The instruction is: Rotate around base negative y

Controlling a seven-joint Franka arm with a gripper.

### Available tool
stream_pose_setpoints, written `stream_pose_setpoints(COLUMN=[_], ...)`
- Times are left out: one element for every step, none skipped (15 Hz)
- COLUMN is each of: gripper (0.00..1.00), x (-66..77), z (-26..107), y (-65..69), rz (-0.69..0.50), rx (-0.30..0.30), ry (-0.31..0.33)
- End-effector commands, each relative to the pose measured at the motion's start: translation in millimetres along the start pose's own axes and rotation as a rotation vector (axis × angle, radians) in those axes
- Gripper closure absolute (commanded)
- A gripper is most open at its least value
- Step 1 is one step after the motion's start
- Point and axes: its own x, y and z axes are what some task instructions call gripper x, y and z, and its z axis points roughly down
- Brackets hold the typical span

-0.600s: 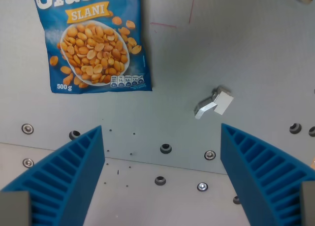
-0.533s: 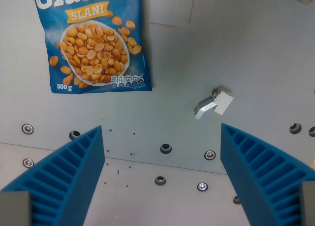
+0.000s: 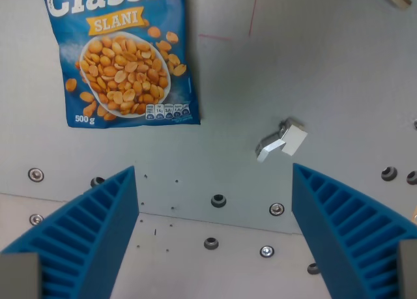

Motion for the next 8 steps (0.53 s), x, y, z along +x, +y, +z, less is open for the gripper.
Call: stream_pose_setpoints(gripper=[0.0, 0.0, 0.0, 0.0, 0.0, 0.0, 0.0, 0.0], x=[-3.2, -3.2, -3.2, -3.2, -3.2, -3.2, -3.2, -3.2], z=[-1.5, -1.5, -1.5, -1.5, -1.5, -1.5, -1.5, -1.5], y=[-0.8, -0.8, -0.8, -0.8, -0.8, -0.8, -0.8, -0.8], rz=[0.0, 0.0, 0.0, 0.0, 0.0, 0.0, 0.0, 0.0], rx=[-0.024, -0.027, -0.029, -0.032, -0.035, -0.037, -0.04, -0.043], ry=[0.122, 0.135, 0.148, 0.161, 0.174, 0.187, 0.2, 0.213])
